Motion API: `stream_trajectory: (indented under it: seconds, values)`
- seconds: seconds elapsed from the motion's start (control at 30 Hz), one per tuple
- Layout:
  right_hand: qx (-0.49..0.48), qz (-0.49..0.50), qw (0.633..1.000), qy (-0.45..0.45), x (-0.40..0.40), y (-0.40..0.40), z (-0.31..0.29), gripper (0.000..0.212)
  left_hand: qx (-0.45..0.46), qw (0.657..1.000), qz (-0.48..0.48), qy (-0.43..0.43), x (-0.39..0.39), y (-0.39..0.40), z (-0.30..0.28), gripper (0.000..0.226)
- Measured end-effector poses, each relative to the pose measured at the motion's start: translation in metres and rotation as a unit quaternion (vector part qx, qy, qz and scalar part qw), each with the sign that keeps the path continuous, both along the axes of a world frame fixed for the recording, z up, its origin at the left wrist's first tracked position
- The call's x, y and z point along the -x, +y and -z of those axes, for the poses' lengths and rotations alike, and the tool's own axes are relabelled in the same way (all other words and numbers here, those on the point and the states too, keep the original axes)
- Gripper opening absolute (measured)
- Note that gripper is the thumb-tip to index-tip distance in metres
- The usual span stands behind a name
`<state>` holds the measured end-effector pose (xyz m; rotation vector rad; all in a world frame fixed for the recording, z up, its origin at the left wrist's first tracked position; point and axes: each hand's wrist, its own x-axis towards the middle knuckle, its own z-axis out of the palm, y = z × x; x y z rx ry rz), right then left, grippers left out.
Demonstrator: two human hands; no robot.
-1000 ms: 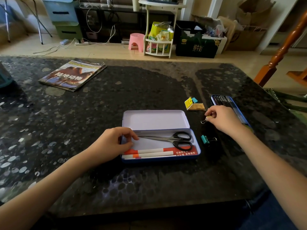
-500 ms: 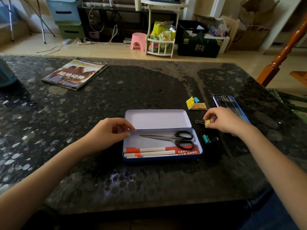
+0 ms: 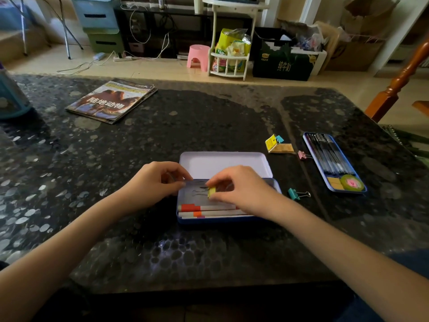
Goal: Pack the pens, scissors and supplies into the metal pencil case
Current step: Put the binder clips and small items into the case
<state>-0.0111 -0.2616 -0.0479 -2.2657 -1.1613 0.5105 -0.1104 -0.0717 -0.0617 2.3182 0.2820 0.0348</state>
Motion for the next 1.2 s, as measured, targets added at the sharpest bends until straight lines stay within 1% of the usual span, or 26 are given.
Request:
stream_trajectory:
  seconds: [0.1,0.3,0.4,0.5,0.57,0.63,0.7,0.77,0.83,0.9,0.97,1.07,1.2]
  values:
    - [0.022,-0.028,0.999,-0.005,0.003,0.01,0.009,0.034,-0.011,1.0,0.002,-0.009,0.001,0.002,-0.002,0.015]
    - [0.023,-0.052,0.997,0.059,0.004,0.015,0.017,0.032,-0.027,0.999,0.038,-0.012,-0.002,0.001,0.003,0.021]
    - [0.024,-0.044,0.996,0.071,0.004,0.013,0.017,0.031,-0.038,0.998,0.057,-0.002,-0.001,0.0,0.002,0.023]
    - [0.013,-0.037,0.997,0.066,0.003,0.01,0.012,0.03,-0.053,0.996,0.074,0.008,0.0,-0.001,0.001,0.02]
    - [0.003,-0.012,0.998,0.063,-0.004,0.003,0.005,0.03,-0.052,0.996,0.076,0.007,0.0,-0.002,0.0,0.02]
    - [-0.032,0.038,0.997,0.056,-0.017,-0.012,-0.005,0.025,-0.05,0.995,0.08,0.01,0.0,-0.004,0.0,0.02]
    - [-0.046,0.101,0.994,0.018,-0.034,-0.034,-0.012,0.021,-0.059,0.994,0.091,0.024,-0.001,-0.008,0.0,0.021]
    - [0.005,0.162,0.986,-0.045,-0.049,-0.06,-0.016,0.02,-0.076,0.991,0.104,0.045,0.0,-0.012,0.0,0.023]
    - [0.098,0.199,0.972,-0.071,-0.062,-0.084,-0.016,0.017,-0.086,0.988,0.116,0.058,0.001,-0.015,0.0,0.025]
    - [0.208,0.201,0.956,-0.043,-0.069,-0.098,-0.015,0.017,-0.089,0.987,0.118,0.063,0.002,-0.015,-0.002,0.027]
    - [0.272,0.194,0.943,-0.013,-0.071,-0.102,-0.013,0.023,-0.091,0.987,0.113,0.065,0.004,-0.016,-0.003,0.028]
    - [0.275,0.2,0.94,-0.016,-0.073,-0.097,-0.01,0.027,-0.095,0.987,0.113,0.065,0.006,-0.018,-0.004,0.03]
    - [0.275,0.191,0.942,-0.015,-0.075,-0.096,-0.007,0.025,-0.085,0.987,0.114,0.075,0.005,-0.018,-0.005,0.03]
